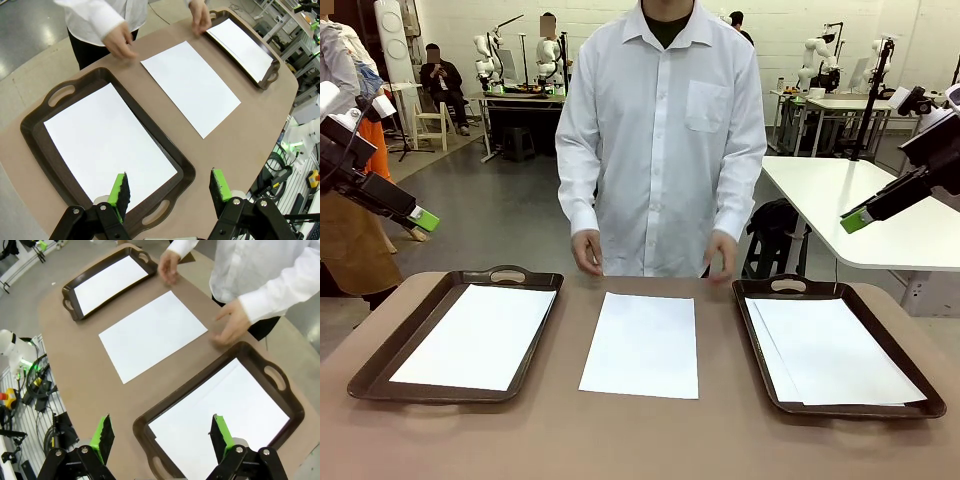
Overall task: Sort the A4 documents.
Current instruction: Receive the A4 Paper.
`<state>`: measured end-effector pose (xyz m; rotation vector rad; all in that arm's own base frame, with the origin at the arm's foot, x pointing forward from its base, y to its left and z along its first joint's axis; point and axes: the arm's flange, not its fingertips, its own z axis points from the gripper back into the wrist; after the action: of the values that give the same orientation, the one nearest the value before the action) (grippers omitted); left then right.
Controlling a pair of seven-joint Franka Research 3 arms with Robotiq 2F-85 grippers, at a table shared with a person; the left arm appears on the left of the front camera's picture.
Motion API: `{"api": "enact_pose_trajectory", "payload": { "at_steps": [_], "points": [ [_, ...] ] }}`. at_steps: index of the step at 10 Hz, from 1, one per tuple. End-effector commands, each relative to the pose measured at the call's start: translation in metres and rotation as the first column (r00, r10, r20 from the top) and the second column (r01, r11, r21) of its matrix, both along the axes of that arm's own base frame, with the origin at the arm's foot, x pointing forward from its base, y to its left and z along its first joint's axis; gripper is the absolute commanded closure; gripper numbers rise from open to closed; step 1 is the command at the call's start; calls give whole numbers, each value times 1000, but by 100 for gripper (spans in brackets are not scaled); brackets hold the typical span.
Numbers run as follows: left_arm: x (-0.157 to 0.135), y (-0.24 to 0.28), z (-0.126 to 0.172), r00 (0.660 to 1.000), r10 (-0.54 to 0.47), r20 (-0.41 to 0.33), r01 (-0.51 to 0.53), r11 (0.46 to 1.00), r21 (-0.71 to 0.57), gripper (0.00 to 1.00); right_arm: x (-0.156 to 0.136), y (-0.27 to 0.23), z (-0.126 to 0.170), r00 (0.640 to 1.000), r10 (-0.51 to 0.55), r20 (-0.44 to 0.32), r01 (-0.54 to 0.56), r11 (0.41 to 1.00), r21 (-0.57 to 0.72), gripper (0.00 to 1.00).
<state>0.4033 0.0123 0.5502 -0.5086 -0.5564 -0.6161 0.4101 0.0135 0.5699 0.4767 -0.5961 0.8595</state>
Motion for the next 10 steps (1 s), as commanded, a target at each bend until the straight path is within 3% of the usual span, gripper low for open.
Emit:
{"api": "enact_pose_trajectory", "payload": {
  "at_steps": [1,10],
  "points": [
    [-1,1,-1,1000,-12,12,12,1000,12,17,1,0,-1,1000,13,1,-13,1000,24,0],
    [-1,1,-1,1000,-12,12,12,1000,12,17,1,0,-1,1000,13,1,-13,1000,24,0]
  ]
}}
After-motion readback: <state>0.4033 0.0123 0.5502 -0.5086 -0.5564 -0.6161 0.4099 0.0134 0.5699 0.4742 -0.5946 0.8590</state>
